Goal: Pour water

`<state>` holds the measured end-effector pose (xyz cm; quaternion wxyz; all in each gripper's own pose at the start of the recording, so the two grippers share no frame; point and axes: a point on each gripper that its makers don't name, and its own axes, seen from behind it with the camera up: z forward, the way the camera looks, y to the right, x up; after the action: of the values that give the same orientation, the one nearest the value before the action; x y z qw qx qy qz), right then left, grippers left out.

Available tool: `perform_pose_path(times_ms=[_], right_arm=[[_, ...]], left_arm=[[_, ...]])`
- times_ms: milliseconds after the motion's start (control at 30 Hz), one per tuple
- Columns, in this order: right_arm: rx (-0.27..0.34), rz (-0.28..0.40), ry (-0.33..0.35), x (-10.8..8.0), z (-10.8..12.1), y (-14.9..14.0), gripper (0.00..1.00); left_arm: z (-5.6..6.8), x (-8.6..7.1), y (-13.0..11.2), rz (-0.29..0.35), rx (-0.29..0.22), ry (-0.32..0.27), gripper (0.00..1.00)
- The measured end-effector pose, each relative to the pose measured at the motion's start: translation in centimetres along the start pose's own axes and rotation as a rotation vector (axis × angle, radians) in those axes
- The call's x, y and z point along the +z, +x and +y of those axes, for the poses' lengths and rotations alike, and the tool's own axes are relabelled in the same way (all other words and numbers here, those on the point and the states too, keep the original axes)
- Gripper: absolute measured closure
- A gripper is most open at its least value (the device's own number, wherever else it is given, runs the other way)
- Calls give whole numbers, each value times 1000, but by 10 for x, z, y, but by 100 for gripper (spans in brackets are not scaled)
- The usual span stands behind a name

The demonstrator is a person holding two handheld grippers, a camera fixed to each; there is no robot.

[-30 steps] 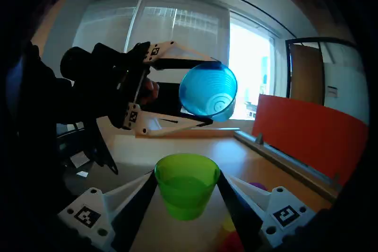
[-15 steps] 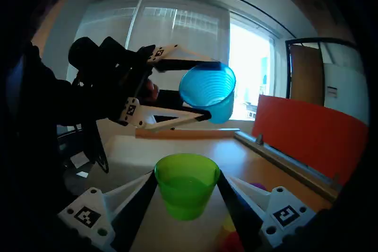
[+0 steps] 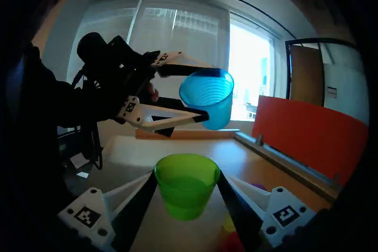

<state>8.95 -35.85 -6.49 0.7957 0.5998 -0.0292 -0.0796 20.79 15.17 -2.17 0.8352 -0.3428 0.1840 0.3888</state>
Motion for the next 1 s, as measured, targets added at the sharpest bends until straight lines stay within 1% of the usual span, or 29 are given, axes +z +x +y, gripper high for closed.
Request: perform_pose_path(times_ms=[133,267,467,633,800,1000], right_arm=[[-1,2,-3,0,0,1,9],[-3,4,-3,-1,0,2,9],[-5,7,-4,-2,0,4,9],[-3,11,-7,-2,0,5,9],[-3,13,-8,-3,0,6,9],[-5,18,-12,-4,0,9,9]], left_arm=[[-4,-2,-1,0,-56,4,13],[-7,-4,0,8,-129,6,13],[-15,-5,-4,8,-230,22,13],[-15,-4,-9,-1,-305,15,13],[-15,-3,-16,-18,-391,17,13],[-22,-3,-21,-17,-498,25,13]])
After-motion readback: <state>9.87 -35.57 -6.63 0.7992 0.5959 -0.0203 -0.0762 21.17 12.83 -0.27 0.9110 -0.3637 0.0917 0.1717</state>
